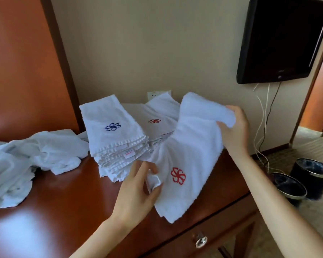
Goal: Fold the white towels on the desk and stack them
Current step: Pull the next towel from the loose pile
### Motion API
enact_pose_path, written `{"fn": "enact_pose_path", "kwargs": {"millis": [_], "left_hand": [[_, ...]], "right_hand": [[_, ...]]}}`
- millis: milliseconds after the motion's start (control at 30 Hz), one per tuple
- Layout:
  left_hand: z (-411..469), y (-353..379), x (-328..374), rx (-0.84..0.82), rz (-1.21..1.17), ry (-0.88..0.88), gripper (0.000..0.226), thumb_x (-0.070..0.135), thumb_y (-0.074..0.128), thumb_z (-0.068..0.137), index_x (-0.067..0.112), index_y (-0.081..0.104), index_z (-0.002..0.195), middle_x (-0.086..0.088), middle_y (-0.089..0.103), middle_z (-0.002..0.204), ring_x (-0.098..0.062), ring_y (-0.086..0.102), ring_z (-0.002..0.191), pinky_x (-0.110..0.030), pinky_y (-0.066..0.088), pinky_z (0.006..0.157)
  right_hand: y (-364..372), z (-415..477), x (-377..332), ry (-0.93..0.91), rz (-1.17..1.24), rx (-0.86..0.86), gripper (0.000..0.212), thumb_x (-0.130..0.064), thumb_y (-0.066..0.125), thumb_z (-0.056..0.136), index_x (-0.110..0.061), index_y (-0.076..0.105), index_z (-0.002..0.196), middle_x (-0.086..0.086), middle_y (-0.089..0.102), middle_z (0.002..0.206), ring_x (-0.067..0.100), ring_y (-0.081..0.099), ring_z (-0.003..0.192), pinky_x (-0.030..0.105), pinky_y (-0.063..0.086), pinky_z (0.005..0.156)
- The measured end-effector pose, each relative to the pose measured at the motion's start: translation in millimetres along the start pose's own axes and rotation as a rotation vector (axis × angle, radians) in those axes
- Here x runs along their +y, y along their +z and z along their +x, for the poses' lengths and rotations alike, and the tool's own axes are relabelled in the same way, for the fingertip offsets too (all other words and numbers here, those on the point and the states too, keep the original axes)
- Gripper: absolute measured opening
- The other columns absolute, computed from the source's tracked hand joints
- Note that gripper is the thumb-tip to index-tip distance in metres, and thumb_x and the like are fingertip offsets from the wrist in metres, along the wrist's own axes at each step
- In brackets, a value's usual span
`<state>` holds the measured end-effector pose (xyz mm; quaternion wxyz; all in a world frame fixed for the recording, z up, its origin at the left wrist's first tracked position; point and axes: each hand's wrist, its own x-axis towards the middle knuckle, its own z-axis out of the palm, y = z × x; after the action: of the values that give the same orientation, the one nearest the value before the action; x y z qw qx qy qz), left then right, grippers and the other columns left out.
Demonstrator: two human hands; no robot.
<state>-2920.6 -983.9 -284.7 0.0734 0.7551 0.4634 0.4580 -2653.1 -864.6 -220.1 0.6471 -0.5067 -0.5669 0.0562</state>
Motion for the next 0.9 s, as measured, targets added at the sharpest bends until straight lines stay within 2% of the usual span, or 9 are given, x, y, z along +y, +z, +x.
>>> {"fn": "enact_pose_path", "kwargs": {"millis": [167, 267, 367, 467, 567, 667, 733, 800, 900], "left_hand": [[64.9, -17.7, 10.5, 0.005, 0.096, 0.072, 0.026, 0.031, 0.074, 0.08, 0.033, 0.054, 0.096, 0.015, 0.052, 0.089, -0.004, 0.052, 0.083, -0.032, 0.043, 0.09], [95.6, -20.2, 3.2, -0.024, 0.188, 0.038, 0.025, 0.036, 0.07, 0.082, 0.033, 0.055, 0.103, 0.015, 0.053, 0.091, -0.002, 0.051, 0.092, -0.042, 0.014, 0.118], [126.5, -15.9, -7.6, -0.08, 0.299, -0.036, 0.031, 0.042, 0.061, 0.084, 0.037, 0.048, 0.112, 0.017, 0.051, 0.094, -0.005, 0.049, 0.104, -0.048, -0.007, 0.119], [145.9, -10.4, -25.4, -0.19, 0.452, -0.12, 0.036, 0.047, 0.052, 0.085, 0.039, 0.041, 0.117, 0.017, 0.046, 0.093, -0.009, 0.046, 0.109, -0.057, -0.011, 0.115], [147.8, -5.2, -41.6, -0.187, 0.57, -0.101, 0.04, 0.048, 0.061, 0.075, 0.038, 0.048, 0.111, 0.012, 0.049, 0.103, -0.015, 0.05, 0.114, -0.067, 0.002, 0.112], [147.2, 1.1, -51.7, -0.111, 0.643, -0.028, 0.046, 0.045, 0.08, 0.048, 0.029, 0.063, 0.088, -0.011, 0.06, 0.124, -0.034, 0.056, 0.122, -0.066, 0.021, 0.106], [148.1, 3.2, -55.0, -0.129, 0.658, 0.023, 0.047, 0.047, 0.082, 0.047, 0.027, 0.066, 0.085, -0.013, 0.06, 0.13, -0.031, 0.056, 0.124, -0.062, 0.032, 0.104], [147.5, 5.4, -58.2, -0.197, 0.669, 0.039, 0.05, 0.052, 0.081, 0.048, 0.025, 0.068, 0.088, -0.006, 0.067, 0.123, -0.024, 0.063, 0.114, -0.058, 0.048, 0.094], [145.2, 10.2, -61.6, -0.232, 0.765, 0.029, 0.066, 0.053, 0.084, 0.044, 0.022, 0.072, 0.1, -0.006, 0.07, 0.116, -0.022, 0.067, 0.108, -0.055, 0.052, 0.088]], "right_hand": [[55.1, 105.3, -56.5, -0.17, -0.134, -0.022, 0.028, -0.008, 0.058, 0.079, -0.031, 0.06, 0.095, -0.006, 0.057, 0.101, 0.009, 0.051, 0.083, 0.022, 0.036, 0.069], [100.0, 154.8, -83.7, -0.275, -0.124, -0.069, 0.037, -0.006, 0.059, 0.081, -0.019, 0.061, 0.116, -0.001, 0.056, 0.118, 0.015, 0.058, 0.1, 0.026, 0.042, 0.079], [150.1, 192.3, -106.2, -0.374, -0.139, -0.097, 0.041, -0.004, 0.059, 0.081, -0.017, 0.059, 0.12, 0.002, 0.053, 0.121, 0.02, 0.058, 0.1, 0.029, 0.041, 0.075], [208.3, 211.4, -106.1, -0.379, -0.238, -0.196, 0.055, -0.003, 0.06, 0.085, -0.018, 0.048, 0.136, 0.006, 0.043, 0.134, 0.024, 0.052, 0.115, 0.03, 0.043, 0.083], [264.0, 200.2, -78.4, -0.247, -0.497, -0.454, 0.077, -0.019, 0.065, 0.09, -0.02, 0.021, 0.153, 0.013, 0.015, 0.156, 0.03, 0.032, 0.137, 0.035, 0.038, 0.104], [301.7, 169.2, -33.0, -0.173, -0.63, -0.781, 0.069, -0.041, 0.053, 0.097, -0.023, 0.018, 0.154, 0.013, 0.0, 0.161, 0.03, 0.013, 0.147, 0.04, 0.024, 0.116], [317.9, 145.1, -4.3, -0.109, -0.622, -0.972, 0.061, -0.049, 0.037, 0.101, -0.027, 0.017, 0.154, 0.008, 0.003, 0.162, 0.026, 0.009, 0.149, 0.042, 0.016, 0.119], [325.7, 129.9, 12.3, -0.059, -0.553, -1.021, 0.057, -0.05, 0.027, 0.103, -0.027, 0.017, 0.154, 0.004, 0.012, 0.162, 0.022, 0.013, 0.148, 0.039, 0.015, 0.12], [324.5, 128.6, 15.0, -0.11, -0.562, -0.964, 0.053, -0.045, 0.027, 0.104, -0.027, 0.022, 0.153, 0.005, 0.02, 0.16, 0.023, 0.021, 0.147, 0.037, 0.021, 0.117]]}}
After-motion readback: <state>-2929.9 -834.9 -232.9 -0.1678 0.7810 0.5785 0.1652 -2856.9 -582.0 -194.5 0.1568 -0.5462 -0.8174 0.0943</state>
